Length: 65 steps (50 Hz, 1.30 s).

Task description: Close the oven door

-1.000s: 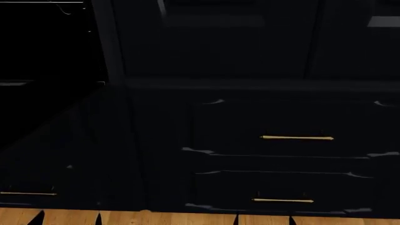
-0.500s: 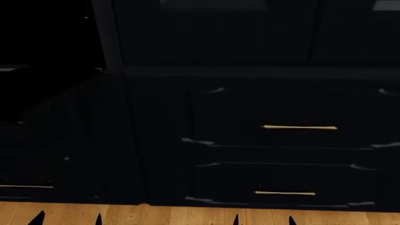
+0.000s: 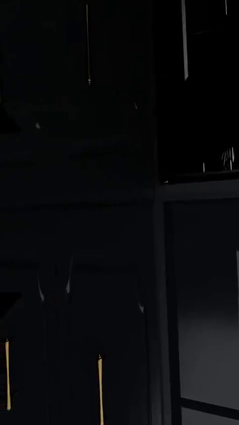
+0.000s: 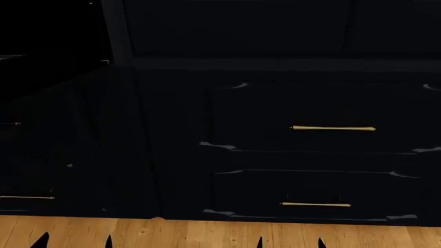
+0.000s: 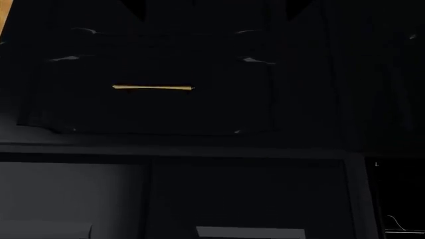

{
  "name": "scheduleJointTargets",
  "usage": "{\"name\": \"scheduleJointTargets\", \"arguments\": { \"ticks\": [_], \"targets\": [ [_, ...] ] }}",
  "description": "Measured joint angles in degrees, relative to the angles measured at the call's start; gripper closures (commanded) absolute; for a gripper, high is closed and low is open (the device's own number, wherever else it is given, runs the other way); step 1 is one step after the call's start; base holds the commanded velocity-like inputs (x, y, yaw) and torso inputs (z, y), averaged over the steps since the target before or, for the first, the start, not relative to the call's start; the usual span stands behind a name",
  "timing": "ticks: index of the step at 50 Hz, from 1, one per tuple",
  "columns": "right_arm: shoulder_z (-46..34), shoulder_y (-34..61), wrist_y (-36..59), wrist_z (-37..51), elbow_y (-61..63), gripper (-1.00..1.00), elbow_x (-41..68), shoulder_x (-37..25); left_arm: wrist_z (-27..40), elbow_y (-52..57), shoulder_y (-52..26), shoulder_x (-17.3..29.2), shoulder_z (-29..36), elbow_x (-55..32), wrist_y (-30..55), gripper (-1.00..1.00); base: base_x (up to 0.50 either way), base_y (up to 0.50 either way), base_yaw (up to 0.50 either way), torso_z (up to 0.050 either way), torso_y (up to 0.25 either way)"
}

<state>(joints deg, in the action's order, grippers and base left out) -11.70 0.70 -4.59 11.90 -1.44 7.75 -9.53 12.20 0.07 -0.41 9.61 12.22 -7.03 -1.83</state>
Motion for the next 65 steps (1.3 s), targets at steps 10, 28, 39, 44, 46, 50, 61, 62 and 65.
{"name": "scheduleJointTargets", "arguments": {
  "ticks": [10, 28, 39, 44, 46, 50, 61, 62, 65],
  "targets": [
    [-0.4, 0.0, 0.0, 0.6, 0.2, -1.00, -0.2, -0.4, 0.3, -0.1, 0.1, 0.1, 0.2, -0.5, -1.2, -1.00, 0.00, 0.10, 0.00, -0.005, 0.000],
    [-1.3, 0.2, -0.3, 1.2, -0.2, -1.00, -0.3, -0.8, 0.9, -0.4, -0.1, 0.6, 0.7, -0.9, -1.2, -1.00, 0.00, 0.40, 0.00, 0.000, 0.000],
    [-1.6, 0.2, -0.1, 1.5, -0.1, -1.00, 0.0, -1.1, 1.4, -0.5, -0.4, 0.8, 1.1, -1.1, -0.6, -1.00, 0.00, 0.40, 0.00, 0.000, 0.000],
    [-1.7, 0.3, -0.2, 1.5, -0.2, -1.00, 0.2, -1.2, 1.7, -0.6, -0.5, 0.8, 1.0, -1.3, -0.7, -1.00, 0.00, 0.40, 0.00, 0.000, 0.000],
    [-1.8, 0.3, -0.3, 1.6, -0.2, -1.00, 0.3, -1.3, 1.8, -0.6, -0.5, 0.8, 1.1, -1.4, -0.7, -1.00, 0.00, 0.40, 0.00, 0.000, 0.000],
    [-1.9, 0.3, -0.3, 1.7, -0.2, -1.00, 0.4, -1.4, 2.1, -0.5, -0.5, 0.9, 1.0, -1.6, -0.7, -1.00, 0.00, 0.40, 0.00, 0.000, 0.000],
    [-2.3, 0.5, -0.1, 1.8, -0.4, -1.00, 0.6, -1.6, 2.4, -0.9, -0.9, 1.0, 1.3, -2.0, -0.3, -1.00, 0.00, 0.41, 0.00, 0.000, 0.000],
    [-2.4, 0.5, -0.1, 1.8, -0.4, -1.00, 0.7, -1.6, 2.5, -0.9, -0.9, 1.0, 1.3, -2.0, -0.3, -1.00, 0.00, 0.40, 0.00, 0.000, 0.000],
    [-2.5, 0.6, -0.1, 1.9, -0.4, -1.00, 0.7, -1.7, 2.5, -0.9, -1.0, 1.1, 1.5, -2.0, -0.2, -1.00, 0.00, 0.40, 0.00, 0.000, 0.000]
  ]
}}
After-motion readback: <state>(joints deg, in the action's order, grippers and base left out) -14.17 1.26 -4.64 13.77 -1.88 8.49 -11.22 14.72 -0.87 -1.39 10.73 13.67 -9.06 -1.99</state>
